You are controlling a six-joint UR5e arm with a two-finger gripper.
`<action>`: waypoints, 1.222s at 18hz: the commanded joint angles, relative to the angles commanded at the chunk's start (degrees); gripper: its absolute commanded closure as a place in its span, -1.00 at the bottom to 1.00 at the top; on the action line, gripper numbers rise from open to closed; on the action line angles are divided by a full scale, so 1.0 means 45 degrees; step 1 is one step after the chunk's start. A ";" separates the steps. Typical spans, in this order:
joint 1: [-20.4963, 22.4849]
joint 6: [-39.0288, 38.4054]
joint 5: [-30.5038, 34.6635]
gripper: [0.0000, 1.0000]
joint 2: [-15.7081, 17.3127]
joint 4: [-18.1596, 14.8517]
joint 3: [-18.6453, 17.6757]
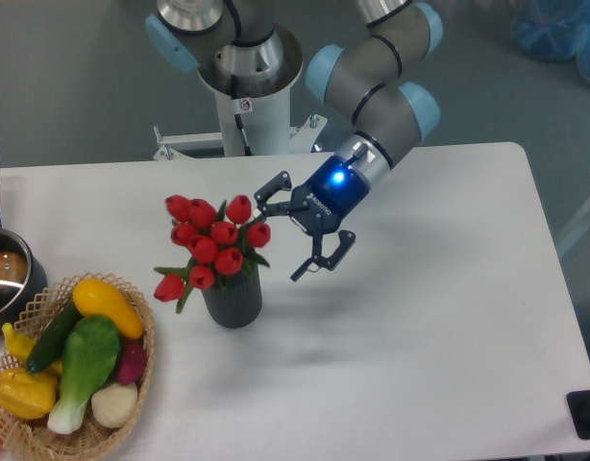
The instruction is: Insert the flowers into the vase
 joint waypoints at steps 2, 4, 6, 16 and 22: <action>0.0312 0.0000 0.0078 -1.00 0.0019 0.0000 0.0020; 0.0702 -0.0039 0.0155 -1.00 0.0098 0.0000 0.0214; 0.1307 -0.0019 0.0273 -1.00 0.0020 0.0019 0.0682; 0.2267 -0.0116 0.5285 -1.00 -0.0547 0.0059 0.3846; 0.2208 0.0020 1.0153 -1.00 -0.1035 0.0176 0.4512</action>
